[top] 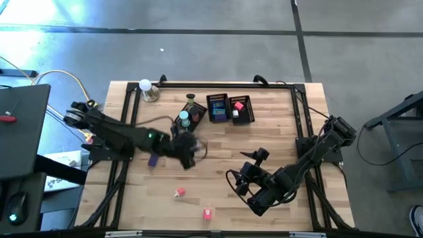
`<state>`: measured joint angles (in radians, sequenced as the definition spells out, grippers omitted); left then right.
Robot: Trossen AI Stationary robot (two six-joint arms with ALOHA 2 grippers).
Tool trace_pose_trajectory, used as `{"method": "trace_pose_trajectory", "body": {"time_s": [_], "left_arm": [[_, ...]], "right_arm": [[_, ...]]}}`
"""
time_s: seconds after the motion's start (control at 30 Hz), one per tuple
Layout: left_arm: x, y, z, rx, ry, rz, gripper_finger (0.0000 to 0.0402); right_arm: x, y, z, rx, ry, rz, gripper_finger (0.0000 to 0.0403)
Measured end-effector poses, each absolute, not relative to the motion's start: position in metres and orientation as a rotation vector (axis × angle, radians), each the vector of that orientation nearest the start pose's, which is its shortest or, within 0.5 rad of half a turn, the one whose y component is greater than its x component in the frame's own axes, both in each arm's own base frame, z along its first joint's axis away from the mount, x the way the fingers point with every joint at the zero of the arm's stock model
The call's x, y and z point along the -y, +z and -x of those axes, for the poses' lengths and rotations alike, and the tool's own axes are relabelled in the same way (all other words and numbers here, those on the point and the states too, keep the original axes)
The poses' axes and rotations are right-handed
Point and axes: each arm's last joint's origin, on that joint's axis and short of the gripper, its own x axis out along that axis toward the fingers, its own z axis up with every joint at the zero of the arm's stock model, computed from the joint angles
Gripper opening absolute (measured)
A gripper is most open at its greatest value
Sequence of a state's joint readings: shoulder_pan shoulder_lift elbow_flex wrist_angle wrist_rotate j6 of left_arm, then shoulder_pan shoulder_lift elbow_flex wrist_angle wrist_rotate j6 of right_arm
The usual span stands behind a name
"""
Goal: Pick & Place Office items
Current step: Put the purple hourglass into the left black bin
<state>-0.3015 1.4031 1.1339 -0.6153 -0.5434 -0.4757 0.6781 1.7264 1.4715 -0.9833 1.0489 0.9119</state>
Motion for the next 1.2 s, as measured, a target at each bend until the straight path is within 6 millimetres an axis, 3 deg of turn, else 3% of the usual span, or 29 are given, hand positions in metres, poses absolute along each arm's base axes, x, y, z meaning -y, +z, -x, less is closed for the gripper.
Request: {"method": "trace_pose_trajectory", "body": {"time_s": [0.23,0.37,0.73,1.2], "left_arm": [[0.012,0.285,-0.28,-0.782,0.594,0.119,0.0182],[-0.01,0.278,-0.278,-0.843,0.671,0.148,0.0182],[-0.018,0.259,-0.278,-0.821,0.693,0.179,0.0182],[-0.043,0.256,-0.277,-0.79,0.758,0.299,0.0182]], "right_arm": [[-0.194,0.283,-0.281,-0.563,-0.619,0.089,0.0347],[-0.194,0.283,-0.28,-0.565,-0.617,0.089,0.0347],[-0.19,0.248,-0.276,-0.59,-0.622,0.12,0.0347],[-0.192,0.248,-0.279,-0.57,-0.604,0.115,0.0347]]}}
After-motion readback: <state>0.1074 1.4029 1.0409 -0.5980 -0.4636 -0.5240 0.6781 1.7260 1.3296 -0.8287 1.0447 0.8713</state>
